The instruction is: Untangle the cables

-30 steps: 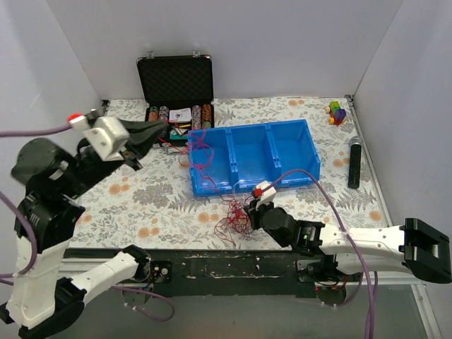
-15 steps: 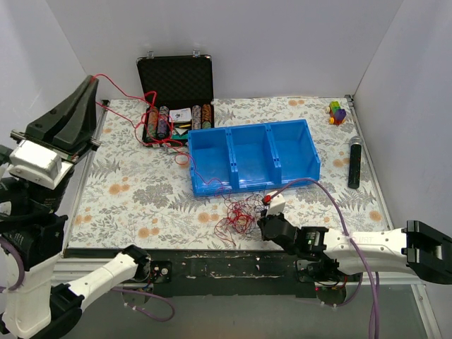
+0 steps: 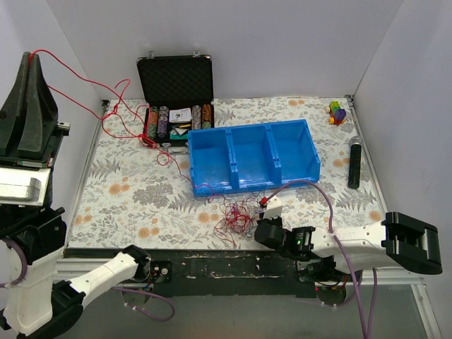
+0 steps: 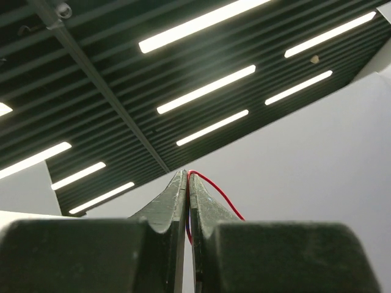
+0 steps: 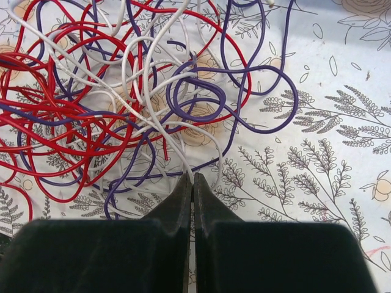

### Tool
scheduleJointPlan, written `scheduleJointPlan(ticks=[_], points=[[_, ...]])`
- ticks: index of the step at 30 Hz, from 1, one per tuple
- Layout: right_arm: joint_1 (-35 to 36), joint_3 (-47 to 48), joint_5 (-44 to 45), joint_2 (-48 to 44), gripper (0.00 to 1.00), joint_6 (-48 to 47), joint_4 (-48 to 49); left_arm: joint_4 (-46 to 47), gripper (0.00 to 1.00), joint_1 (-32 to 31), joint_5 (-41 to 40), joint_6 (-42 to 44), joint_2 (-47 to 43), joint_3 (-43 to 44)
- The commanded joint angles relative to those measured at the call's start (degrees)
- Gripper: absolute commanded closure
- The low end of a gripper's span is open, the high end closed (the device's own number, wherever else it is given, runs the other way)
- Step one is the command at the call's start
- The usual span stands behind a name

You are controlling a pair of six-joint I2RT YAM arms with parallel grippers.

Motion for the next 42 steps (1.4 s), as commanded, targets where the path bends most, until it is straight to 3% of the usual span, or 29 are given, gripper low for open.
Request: scheduleJointPlan(ticks=[1, 4, 8, 12, 15, 17, 19, 23, 29, 36, 42], points=[[0.38, 0.44, -0.57, 3.6, 0.99, 5.19, -6.64, 8.06, 1.0, 0.3, -1.95, 4.19, 1.85, 1.01], [0.47, 0.96, -0.05, 3.52, 0.99, 6.77, -8.4, 9.1, 1.0, 0.3, -1.69, 5.77, 2.38, 1.28], [0.47, 1.05, 0.48, 2.29, 0.99, 7.91, -9.54, 20.42, 1.0, 0.39, -3.53, 12.0, 4.66, 0.92], [0.47, 0.96, 0.48, 2.29, 0.99, 9.23, -10.6, 22.38, 1.0, 0.39, -5.73, 14.56, 8.97, 7.68], [0.47, 1.66, 0.04, 2.46, 0.99, 9.33, -11.04, 12.77, 1.0, 0.39, -5.91, 10.46, 9.24, 10.94], [0.55, 2.72, 0.04, 2.03, 0.99, 8.8, -11.74, 4.66, 1.0, 0.39, -3.11, 6.93, 6.79, 8.16], [0.64, 4.3, 0.39, 0.89, 0.89, 7.48, -12.44, 2.18, 1.0, 0.39, -0.39, 3.95, 3.1, 2.36], [0.91, 7.02, 1.53, -3.94, 0.54, 3.18, -12.89, -2.4, 1.0, 0.56, 0.86, -0.72, -0.08, -2.14], [0.99, 10.45, 1.97, -11.24, 0.29, -3.15, -13.41, -2.49, 1.0, 0.57, 0.95, -2.4, -0.17, -2.85], [1.52, 16.59, -0.83, -16.61, 0.15, -11.92, -13.07, -14.07, 1.0, 0.57, 5.86, -7.91, -1.13, -2.32], [1.96, 24.24, -6.55, -15.12, 0.12, -24.41, -8.05, -16.82, 1.0, 0.65, 7.71, -10.92, -4.56, -9.0]])
